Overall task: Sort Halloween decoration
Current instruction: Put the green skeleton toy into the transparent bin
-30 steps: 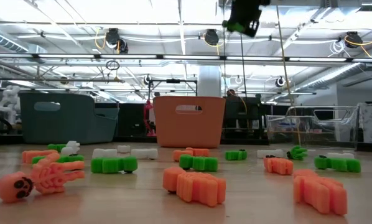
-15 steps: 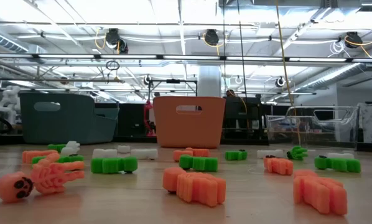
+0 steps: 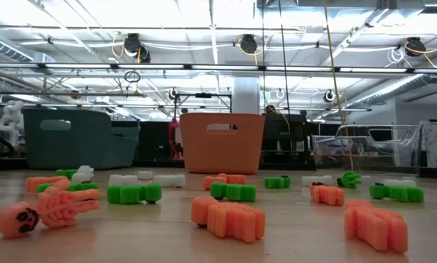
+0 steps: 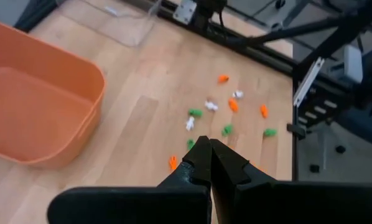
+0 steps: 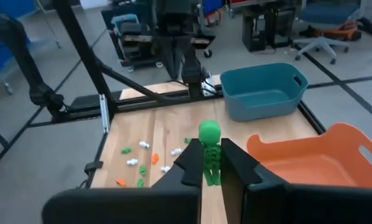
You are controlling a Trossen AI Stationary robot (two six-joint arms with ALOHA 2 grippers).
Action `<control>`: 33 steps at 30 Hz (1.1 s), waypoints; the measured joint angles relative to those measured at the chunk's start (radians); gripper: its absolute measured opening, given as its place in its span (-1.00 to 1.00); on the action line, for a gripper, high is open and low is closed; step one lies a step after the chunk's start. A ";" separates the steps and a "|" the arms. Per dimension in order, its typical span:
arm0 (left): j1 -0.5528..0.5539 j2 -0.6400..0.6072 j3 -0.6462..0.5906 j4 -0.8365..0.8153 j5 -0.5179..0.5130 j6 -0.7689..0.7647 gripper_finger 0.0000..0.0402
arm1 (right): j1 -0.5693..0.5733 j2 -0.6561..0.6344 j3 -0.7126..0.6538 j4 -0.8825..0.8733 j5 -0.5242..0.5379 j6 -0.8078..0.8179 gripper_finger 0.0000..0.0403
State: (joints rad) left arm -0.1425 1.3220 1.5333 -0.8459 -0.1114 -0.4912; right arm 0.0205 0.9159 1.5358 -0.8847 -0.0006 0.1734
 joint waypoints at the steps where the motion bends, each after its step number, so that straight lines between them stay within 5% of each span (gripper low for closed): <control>1: 0.000 0.000 0.000 0.006 -0.008 0.000 -1.00 | 0.001 -0.015 -0.020 0.009 -0.001 -0.004 -0.96; 12: -0.017 -0.001 0.000 0.000 -0.024 -0.183 -1.00 | 0.001 -0.149 -0.257 0.167 -0.060 -0.031 -0.96; 22: -0.016 -0.001 0.000 -0.001 -0.030 -0.174 -1.00 | 0.001 -0.178 -0.332 0.210 -0.079 -0.027 -0.96; 33: -0.016 0.000 0.000 -0.001 -0.176 -0.058 -1.00 | -0.001 -0.178 -0.333 0.274 -0.046 0.138 -0.96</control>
State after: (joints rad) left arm -0.1585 1.3216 1.5333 -0.8467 -0.2874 -0.5491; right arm 0.0191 0.7380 1.2030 -0.6107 -0.0468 0.3115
